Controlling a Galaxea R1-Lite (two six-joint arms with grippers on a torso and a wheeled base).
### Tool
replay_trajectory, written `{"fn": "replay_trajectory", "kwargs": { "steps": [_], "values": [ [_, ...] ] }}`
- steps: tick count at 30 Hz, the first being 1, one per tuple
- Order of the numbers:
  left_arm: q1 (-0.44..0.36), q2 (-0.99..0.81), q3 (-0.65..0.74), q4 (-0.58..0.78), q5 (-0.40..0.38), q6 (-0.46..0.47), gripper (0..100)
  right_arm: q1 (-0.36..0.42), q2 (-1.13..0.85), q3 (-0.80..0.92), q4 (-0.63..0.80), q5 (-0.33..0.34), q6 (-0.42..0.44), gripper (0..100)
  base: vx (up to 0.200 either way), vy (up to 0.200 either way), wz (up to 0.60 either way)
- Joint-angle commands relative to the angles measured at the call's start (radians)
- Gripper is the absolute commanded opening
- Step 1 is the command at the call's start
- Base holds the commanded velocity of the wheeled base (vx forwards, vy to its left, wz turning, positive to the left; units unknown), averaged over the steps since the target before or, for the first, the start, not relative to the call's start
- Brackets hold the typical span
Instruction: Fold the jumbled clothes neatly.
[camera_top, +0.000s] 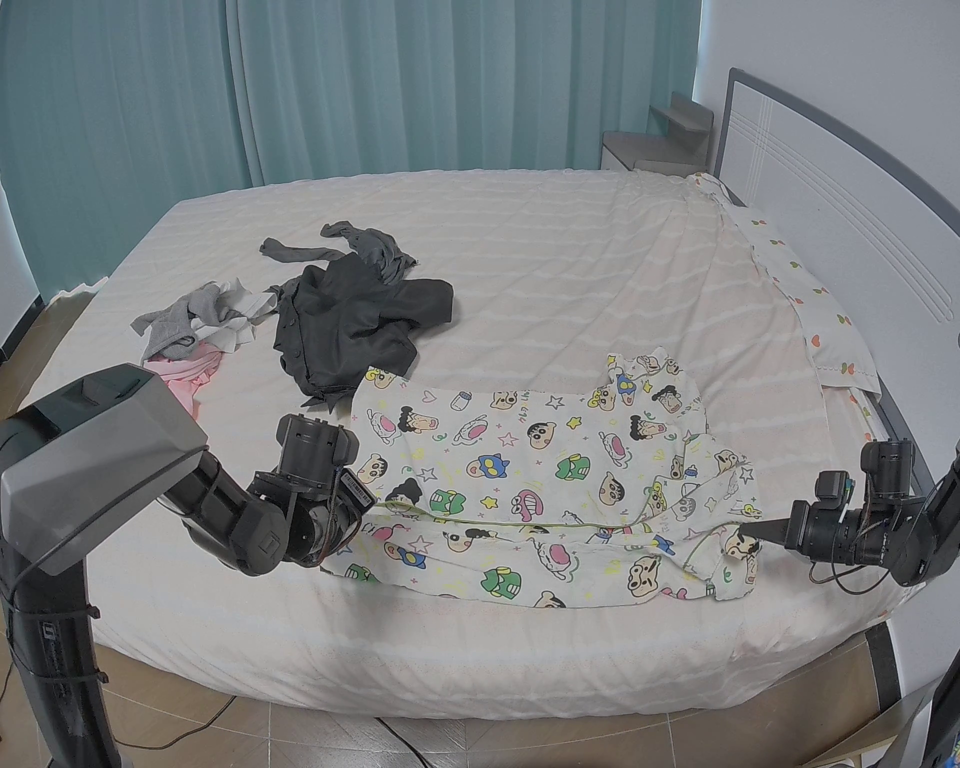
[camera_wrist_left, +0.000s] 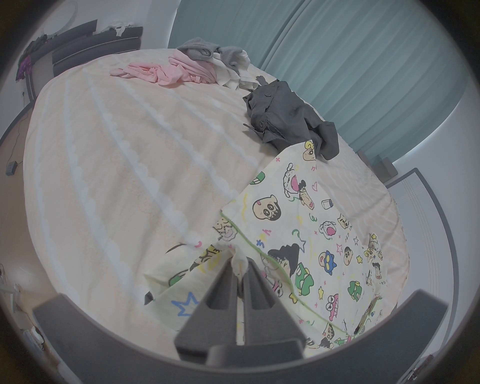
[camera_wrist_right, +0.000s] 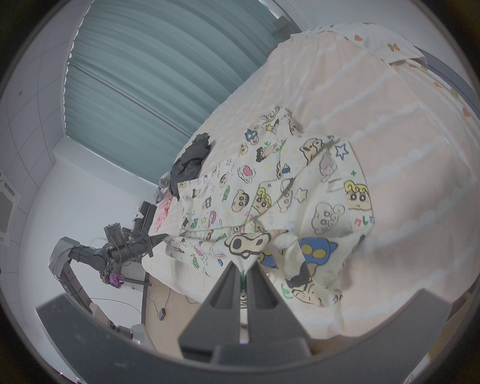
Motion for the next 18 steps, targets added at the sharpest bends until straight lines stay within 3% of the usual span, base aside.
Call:
{"fn": "replay_trajectory", "kwargs": {
  "steps": [1,8,18],
  "values": [
    [0.009,0.032,-0.038,0.001,0.000,0.000,0,0.005,0.020,-0.027,-0.028,0.000,0.022,0,0.000,0.000,0.00],
    [0.026,0.058,-0.080,0.004,-0.002,0.000,0,0.004,0.039,-0.052,-0.079,-0.032,0.091,0,0.000,0.000,0.00],
    [0.040,0.075,-0.165,0.078,-0.013,-0.006,0,0.014,0.072,-0.056,-0.137,-0.043,0.125,0,0.000,0.000,0.00]
  ]
}}
